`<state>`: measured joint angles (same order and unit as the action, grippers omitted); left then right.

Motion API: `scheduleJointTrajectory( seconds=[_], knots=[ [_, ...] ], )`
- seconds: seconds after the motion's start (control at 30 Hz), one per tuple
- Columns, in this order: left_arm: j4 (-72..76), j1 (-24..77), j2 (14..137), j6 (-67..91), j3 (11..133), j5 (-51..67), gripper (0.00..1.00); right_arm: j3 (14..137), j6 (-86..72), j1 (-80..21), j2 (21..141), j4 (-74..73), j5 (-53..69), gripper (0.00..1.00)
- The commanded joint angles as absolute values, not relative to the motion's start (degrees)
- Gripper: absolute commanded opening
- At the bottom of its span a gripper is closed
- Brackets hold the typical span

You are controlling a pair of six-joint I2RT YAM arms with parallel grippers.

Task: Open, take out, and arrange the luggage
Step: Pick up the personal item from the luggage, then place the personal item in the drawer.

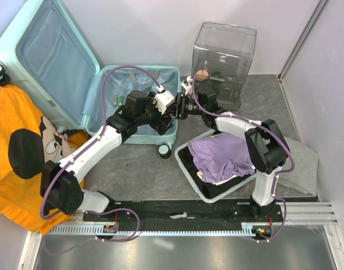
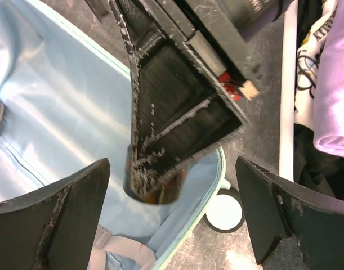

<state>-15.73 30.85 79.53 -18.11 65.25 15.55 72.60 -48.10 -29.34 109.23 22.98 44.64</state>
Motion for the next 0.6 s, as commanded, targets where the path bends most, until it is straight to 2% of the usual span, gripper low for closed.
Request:
scheduleJointTrajectory(
  seconds=[0.0,0.1,0.23,0.33,0.37,0.57],
  knots=[
    [-15.9,30.15,76.29,-18.89,68.46,16.53,0.99,74.53,-49.31,-27.95,109.08,28.47,41.05,0.0],
    [-16.79,27.27,73.93,-18.38,69.17,16.43,0.99,74.18,-47.73,-24.8,106.79,28.13,38.15,0.0],
    [-11.45,18.32,68.39,-11.98,67.59,25.38,0.99,76.28,-39.77,-19.96,103.02,21.03,34.99,0.0],
    [-9.58,12.06,66.97,-5.29,66.8,26.45,0.99,81.81,-26.79,-18.55,102.13,6.89,25.7,0.0],
    [-9.75,10.74,67.15,-3.79,66.71,26.89,0.99,83.31,-23.5,-18.46,102.3,0.42,18.01,0.0],
    [-11.08,5.36,71.98,5.09,67.67,35.68,0.99,94.56,-13.64,-18.46,108.8,-11.41,3.0,0.0]
  ],
)
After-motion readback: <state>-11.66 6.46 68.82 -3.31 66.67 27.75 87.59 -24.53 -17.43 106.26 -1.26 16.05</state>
